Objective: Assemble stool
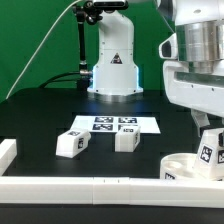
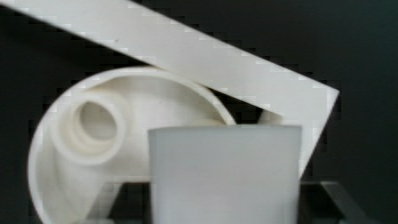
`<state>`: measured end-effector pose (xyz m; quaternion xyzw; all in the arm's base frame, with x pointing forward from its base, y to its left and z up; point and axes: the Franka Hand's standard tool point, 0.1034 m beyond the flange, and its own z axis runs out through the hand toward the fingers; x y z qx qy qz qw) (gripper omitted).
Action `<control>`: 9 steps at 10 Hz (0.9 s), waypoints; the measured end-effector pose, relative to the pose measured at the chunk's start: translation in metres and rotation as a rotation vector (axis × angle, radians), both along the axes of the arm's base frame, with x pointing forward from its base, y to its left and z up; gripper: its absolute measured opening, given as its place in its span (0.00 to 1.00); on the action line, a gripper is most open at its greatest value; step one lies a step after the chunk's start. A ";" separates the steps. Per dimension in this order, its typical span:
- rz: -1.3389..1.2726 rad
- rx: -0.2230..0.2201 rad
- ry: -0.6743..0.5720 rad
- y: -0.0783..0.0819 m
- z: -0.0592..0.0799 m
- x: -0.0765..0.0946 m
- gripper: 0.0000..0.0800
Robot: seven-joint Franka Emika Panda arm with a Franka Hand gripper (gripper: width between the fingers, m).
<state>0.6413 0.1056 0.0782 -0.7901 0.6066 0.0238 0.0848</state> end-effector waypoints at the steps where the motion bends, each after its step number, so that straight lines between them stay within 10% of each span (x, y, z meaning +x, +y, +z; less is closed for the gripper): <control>1: -0.026 0.004 0.005 0.001 0.000 0.000 0.43; 2: -0.030 0.007 0.006 0.003 0.000 -0.001 0.43; 4: 0.126 -0.004 -0.010 0.006 0.007 0.000 0.77; 9: 0.501 -0.026 -0.103 0.015 0.026 0.005 0.81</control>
Offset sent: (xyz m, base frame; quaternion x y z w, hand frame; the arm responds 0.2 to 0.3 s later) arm -0.0017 0.0011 0.0204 -0.0411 0.0222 -0.2093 0.9767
